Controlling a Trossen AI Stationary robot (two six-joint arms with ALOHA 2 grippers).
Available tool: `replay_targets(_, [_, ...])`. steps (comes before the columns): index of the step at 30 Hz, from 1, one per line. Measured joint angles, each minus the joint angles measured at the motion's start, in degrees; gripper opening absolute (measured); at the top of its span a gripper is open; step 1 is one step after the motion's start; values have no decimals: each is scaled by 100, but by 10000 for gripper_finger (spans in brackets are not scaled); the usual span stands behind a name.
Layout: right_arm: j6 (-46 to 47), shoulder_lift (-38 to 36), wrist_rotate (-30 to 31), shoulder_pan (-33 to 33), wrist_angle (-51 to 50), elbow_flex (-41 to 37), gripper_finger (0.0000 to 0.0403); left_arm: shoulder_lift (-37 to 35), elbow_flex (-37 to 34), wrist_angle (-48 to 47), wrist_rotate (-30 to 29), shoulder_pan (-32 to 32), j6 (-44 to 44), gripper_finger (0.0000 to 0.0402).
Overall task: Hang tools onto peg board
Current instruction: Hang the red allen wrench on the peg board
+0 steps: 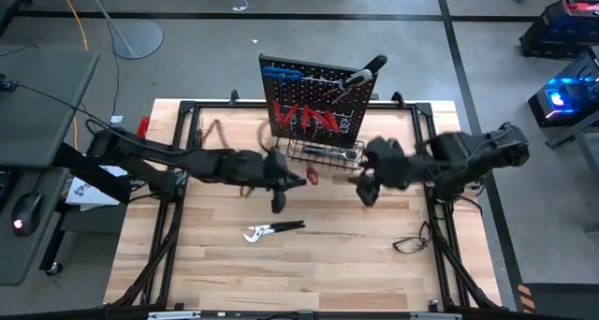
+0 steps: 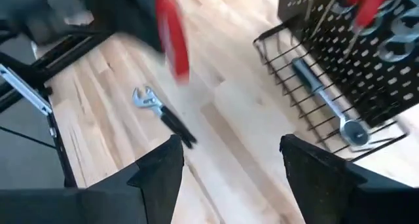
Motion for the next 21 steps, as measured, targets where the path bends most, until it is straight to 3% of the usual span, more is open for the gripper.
replay_targets(4, [344,-22,488,550,1064,-776,245,-559,-483,1581,-93,143,-319,0])
replay_targets(7, [-14,-13,983,651,2829,-1391,245,-734,-555,2546,-102,234,-406,0])
replay_targets(10, [-947,-15,1281,443,5139,-1890,245,-730,-560,3090,-96,270,-428,0])
replay_targets(15, [-2166,-24,1161,-41,7886,-2263,245,-722,-494,3522,-88,235,-520,0])
replay_targets(21, [-2181,21,291,-684,8665,-2294,245,-662,-237,3972,-80,137,-309,0])
